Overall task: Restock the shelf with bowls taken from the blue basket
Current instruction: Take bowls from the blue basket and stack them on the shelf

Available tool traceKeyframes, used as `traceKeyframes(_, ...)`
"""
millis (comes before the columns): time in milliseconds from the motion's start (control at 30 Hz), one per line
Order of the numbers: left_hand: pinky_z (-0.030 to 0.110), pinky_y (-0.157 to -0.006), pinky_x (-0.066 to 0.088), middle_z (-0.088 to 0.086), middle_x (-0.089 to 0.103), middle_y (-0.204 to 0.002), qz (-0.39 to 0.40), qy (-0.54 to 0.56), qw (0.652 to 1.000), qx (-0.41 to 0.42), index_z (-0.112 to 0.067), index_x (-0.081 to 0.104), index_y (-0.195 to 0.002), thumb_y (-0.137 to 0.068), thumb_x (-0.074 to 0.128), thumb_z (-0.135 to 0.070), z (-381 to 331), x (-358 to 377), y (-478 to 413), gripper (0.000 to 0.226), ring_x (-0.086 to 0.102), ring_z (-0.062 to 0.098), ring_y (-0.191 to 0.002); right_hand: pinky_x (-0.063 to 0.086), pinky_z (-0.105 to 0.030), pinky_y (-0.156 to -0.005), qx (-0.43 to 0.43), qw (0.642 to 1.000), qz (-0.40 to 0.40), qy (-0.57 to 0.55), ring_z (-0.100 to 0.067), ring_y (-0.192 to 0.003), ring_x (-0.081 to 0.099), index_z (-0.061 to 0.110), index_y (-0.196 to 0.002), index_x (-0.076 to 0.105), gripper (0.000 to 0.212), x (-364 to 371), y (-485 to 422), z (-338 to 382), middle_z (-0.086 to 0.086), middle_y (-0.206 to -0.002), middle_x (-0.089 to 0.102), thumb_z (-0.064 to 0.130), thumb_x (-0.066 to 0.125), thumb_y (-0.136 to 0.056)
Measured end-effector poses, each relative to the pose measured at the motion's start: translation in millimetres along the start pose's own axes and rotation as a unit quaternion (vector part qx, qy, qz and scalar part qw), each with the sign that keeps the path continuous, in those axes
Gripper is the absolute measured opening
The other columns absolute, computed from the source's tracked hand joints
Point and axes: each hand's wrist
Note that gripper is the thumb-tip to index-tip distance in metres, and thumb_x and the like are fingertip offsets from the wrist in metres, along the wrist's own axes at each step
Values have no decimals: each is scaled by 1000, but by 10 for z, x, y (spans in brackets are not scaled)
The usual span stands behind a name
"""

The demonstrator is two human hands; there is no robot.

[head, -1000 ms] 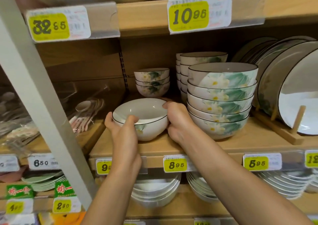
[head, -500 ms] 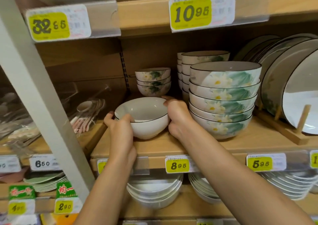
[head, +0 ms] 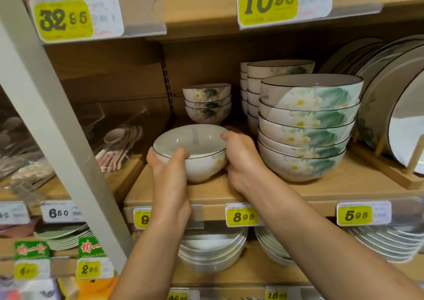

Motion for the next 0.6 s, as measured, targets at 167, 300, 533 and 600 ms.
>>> traceKeyframes(167,49,-98,51,19,60,-129,27,41,993,-103,-2,43,-138,-59,47,-5,-223,-58,-335,79,61,33,-114,51,-41,-92,-19,1000,6,-4,-22,-98,62,14,-119,56,30,-91,3,81,-8,-106,65,18,52,-89)
traceKeyframes(300,33,-77,58,6,74,-107,-18,38,997,-69,-15,56,-127,-88,53,-22,-170,-98,-250,40,71,18,-95,51,-44,-95,-24,999,18,13,-21,-100,63,16,-122,55,29,-85,50,41,-6,-105,66,20,49,-94)
traceKeyframes(533,29,-77,51,5,69,-112,20,33,997,-71,-18,52,-131,-86,53,-35,-70,25,-154,48,67,15,-98,49,-36,-96,-52,998,32,17,-17,-110,60,17,-133,46,36,-94,92,-93,-5,-125,62,29,45,-99)
traceKeyframes(600,27,-65,48,3,70,-96,10,43,995,-92,-18,57,-118,-94,48,-26,-150,147,-304,27,66,14,-86,50,-40,-96,-48,999,3,24,-22,-106,61,17,-121,50,24,-2,-9,-41,-9,-119,63,27,46,-99)
Point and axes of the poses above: each hand's wrist, its own y-axis away from the middle knuckle, its own x-axis out of the palm, z = x × y
